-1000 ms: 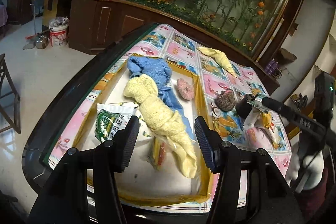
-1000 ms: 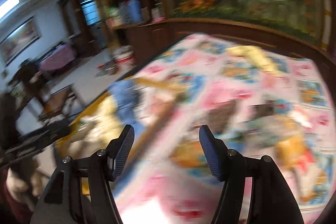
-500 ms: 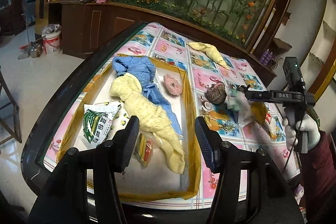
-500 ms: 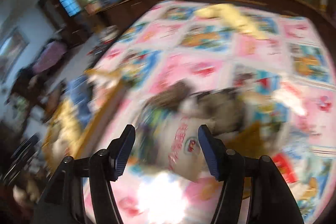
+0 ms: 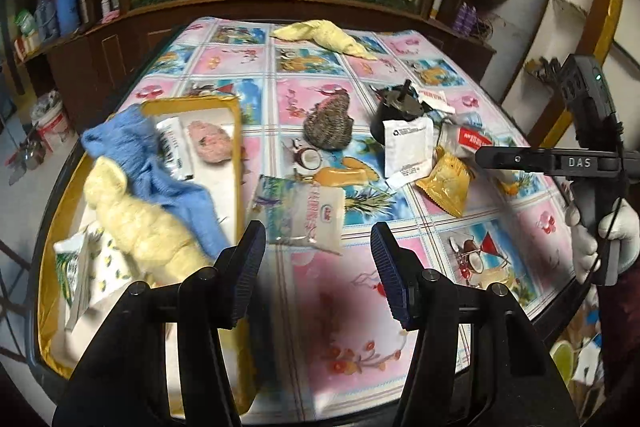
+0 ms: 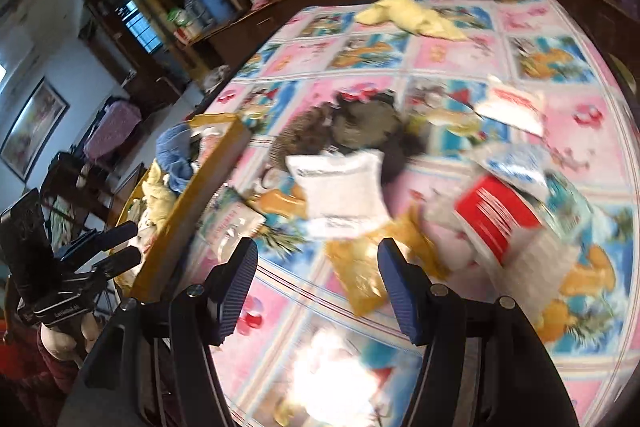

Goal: Organize soft objects

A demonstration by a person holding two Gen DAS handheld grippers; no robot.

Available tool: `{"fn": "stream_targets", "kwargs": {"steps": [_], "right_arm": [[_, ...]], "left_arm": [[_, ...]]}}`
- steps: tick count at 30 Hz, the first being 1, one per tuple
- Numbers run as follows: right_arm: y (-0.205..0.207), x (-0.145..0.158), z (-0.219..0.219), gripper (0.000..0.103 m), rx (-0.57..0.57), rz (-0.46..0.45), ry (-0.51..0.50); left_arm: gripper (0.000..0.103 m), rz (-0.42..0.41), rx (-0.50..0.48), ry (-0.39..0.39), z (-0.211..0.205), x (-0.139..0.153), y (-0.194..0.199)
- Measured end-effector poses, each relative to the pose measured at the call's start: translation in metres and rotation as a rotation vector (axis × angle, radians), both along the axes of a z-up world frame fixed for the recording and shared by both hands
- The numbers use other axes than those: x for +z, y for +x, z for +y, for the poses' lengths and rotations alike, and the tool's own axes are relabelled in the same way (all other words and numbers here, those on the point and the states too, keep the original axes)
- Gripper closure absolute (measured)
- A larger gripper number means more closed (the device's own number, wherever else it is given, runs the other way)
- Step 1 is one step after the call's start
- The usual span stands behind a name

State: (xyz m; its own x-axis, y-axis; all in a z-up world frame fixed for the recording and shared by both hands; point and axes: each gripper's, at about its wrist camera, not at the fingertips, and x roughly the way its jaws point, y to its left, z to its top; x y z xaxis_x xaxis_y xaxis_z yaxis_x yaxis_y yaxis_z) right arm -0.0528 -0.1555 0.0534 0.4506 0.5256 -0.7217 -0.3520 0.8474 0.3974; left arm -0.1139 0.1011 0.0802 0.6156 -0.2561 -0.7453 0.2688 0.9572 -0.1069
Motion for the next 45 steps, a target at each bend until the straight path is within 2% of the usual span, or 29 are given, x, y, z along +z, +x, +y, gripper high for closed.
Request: {"fn": "stream_targets", "kwargs": {"steps": [2,4,6,8,9,10,12,15,16,18,20,23,25,29,31,33,34,36,40,44,45], "right_arm": [[-0.005,-0.007,-0.009,0.041,-0.022,0.009,0.008],[-0.010,-0.011,-0.015,0.040,-0.030,0.016,0.032],[-0.017,-0.014,-0.017,0.041,-0.028,0.016,0.051],[-0.025,-0.016,-0.019,0.041,-0.028,0.006,0.061],[-0.028,-0.017,-0.020,0.041,-0.024,0.005,0.070],[-0.029,-0.018,-0.021,0.041,-0.020,0.006,0.079],[-0.032,-0.021,-0.023,0.040,-0.011,0.009,0.098],[-0.030,-0.025,-0.024,0.040,-0.004,0.018,0.112],[-0.030,-0.025,-0.025,0.040,-0.007,0.017,0.117],[-0.030,-0.026,-0.029,0.040,-0.016,0.016,0.128],[-0.034,-0.026,-0.033,0.040,-0.021,0.017,0.137],[-0.037,-0.029,-0.035,0.040,-0.029,0.022,0.133],[-0.034,-0.033,-0.034,0.040,-0.040,0.036,0.140],[-0.018,-0.044,-0.032,0.040,-0.100,0.117,0.161],[-0.007,-0.049,-0.031,0.040,-0.133,0.168,0.186],[0.005,-0.052,-0.030,0.040,-0.189,0.211,0.198],[0.010,-0.054,-0.030,0.039,-0.218,0.227,0.199],[0.021,-0.055,-0.028,0.038,-0.270,0.252,0.197],[0.036,-0.049,-0.007,0.037,-0.291,0.240,0.094],[0.045,-0.045,0.024,0.038,-0.241,0.165,-0.102],[0.044,-0.045,0.028,0.047,-0.220,0.149,-0.140]], "left_arm": [[0.048,0.010,-0.001,0.089,-0.022,-0.008,0.021],[0.048,0.045,0.003,0.138,-0.035,-0.020,0.046],[0.048,0.119,0.036,0.198,-0.043,-0.040,0.072],[0.048,0.194,0.049,0.215,-0.048,-0.060,0.086],[0.042,0.196,0.063,0.243,-0.051,-0.065,0.089],[0.032,0.191,0.069,0.232,-0.051,-0.068,0.089],[0.026,0.219,-0.003,0.155,-0.055,-0.067,0.086],[0.026,0.254,-0.163,0.016,-0.068,-0.059,0.074],[0.027,0.256,-0.188,-0.024,-0.068,-0.053,0.070],[0.027,0.203,-0.206,-0.078,-0.063,-0.034,0.059],[0.027,0.162,-0.181,-0.071,-0.053,-0.020,0.054],[0.027,0.139,-0.159,-0.016,-0.041,-0.014,0.043],[0.027,0.119,-0.203,0.022,-0.049,-0.018,0.031],[0.027,0.060,-0.318,0.196,-0.075,-0.033,0.019],[0.027,0.080,-0.313,0.234,-0.082,-0.045,0.027],[0.026,0.134,-0.264,0.227,-0.078,-0.056,0.036],[0.027,0.152,-0.268,0.172,-0.076,-0.059,0.037],[0.027,0.173,-0.287,0.135,-0.077,-0.063,0.032],[0.027,0.150,-0.310,0.118,-0.074,-0.060,0.017],[0.027,0.081,-0.344,0.122,-0.066,-0.040,0.008],[0.027,0.066,-0.355,0.141,-0.066,-0.037,0.008]]}}
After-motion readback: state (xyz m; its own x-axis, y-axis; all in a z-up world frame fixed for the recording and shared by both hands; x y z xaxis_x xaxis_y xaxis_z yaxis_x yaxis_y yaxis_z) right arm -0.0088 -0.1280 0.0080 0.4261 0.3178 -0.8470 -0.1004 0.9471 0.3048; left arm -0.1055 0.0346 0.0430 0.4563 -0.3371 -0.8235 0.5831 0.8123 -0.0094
